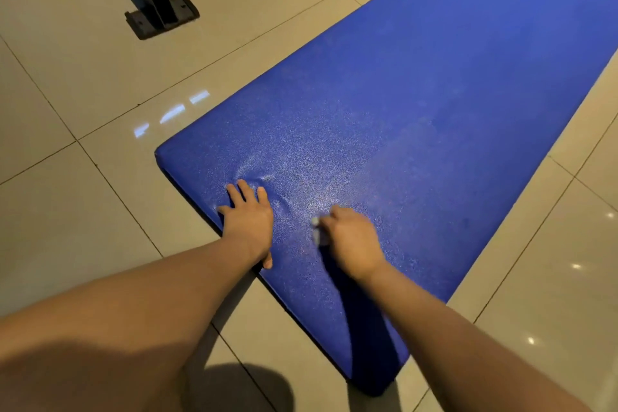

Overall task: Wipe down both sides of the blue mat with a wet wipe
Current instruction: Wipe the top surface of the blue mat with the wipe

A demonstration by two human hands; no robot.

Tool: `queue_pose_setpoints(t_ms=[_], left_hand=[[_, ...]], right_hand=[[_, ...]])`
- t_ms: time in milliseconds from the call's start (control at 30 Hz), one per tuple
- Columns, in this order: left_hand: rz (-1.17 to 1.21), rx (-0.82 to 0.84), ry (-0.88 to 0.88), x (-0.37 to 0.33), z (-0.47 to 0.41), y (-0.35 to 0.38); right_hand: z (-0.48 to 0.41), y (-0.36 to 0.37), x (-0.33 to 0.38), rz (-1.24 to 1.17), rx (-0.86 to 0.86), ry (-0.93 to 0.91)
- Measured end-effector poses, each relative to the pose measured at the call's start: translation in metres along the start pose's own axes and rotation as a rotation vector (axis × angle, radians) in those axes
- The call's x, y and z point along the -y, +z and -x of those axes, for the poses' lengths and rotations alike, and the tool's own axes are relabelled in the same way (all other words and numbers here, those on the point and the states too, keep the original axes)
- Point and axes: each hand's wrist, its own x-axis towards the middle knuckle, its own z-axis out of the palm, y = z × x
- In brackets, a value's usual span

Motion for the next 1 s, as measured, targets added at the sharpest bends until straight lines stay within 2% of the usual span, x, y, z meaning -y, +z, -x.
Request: queue_pose_setpoints(t_ms=[67,167,233,367,500,633,767,867,1000], left_hand=[[-0.011,0.002,0.003,0.000,-0.003,0.000],[-0.015,0.005,0.025,0.002,-0.004,0.003],[-0.015,0.003,0.024,0.003,-0.004,0.003],[0.016,0.018,0.030,0.004,0.001,-0.004],[0.011,0.022,0.025,0.003,0.002,-0.006],[-0.020,0.012,0.013,0.000,0.000,-0.001],[-0.030,0.010,0.013,-0.002,-0.003,-0.002],[-0.017,0.008,0.010,0.000,-0.003,-0.001],[0.002,-0.005,0.011,0.002,-0.001,-0.002]], right_hand=[[-0.011,-0.009,-0.029,0.093,-0.019,0.207],[-0.013,-0.012,-0.016,0.119,0.026,0.332],[-0.004,-0.007,0.023,0.052,0.081,0.307],[0.020,-0.001,0.087,-0.063,0.178,0.131],[0.024,-0.002,0.078,-0.030,0.198,0.064],[0.011,0.007,0.043,0.052,0.092,0.003],[-0.009,-0.010,-0.017,0.059,-0.027,0.203],[-0.026,-0.018,-0.057,0.096,0.001,0.358],[-0.031,-0.013,-0.033,0.011,0.062,0.270]])
